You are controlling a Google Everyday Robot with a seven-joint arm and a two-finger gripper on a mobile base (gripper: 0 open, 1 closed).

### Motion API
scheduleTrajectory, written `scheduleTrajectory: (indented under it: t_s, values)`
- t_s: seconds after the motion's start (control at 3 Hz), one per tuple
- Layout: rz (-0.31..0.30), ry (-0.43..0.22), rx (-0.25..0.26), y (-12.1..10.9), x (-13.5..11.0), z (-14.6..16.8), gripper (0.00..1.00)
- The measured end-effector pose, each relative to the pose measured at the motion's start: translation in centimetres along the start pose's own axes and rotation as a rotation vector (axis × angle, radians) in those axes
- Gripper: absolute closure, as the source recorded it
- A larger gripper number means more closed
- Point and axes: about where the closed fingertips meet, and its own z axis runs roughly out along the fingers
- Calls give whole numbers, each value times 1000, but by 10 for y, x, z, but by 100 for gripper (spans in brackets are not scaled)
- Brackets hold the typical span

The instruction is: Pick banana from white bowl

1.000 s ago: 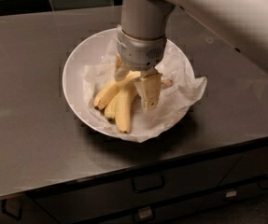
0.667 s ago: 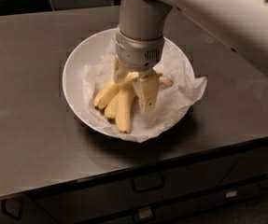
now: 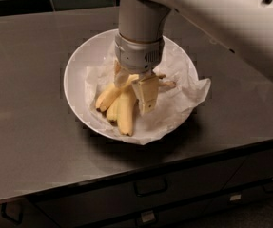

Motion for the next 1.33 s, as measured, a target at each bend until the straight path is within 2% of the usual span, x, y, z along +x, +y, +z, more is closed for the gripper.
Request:
scheduleTrajectory:
  t_s: [1.33]
  values:
    - [-24, -1, -49, -5, -5, 17, 40]
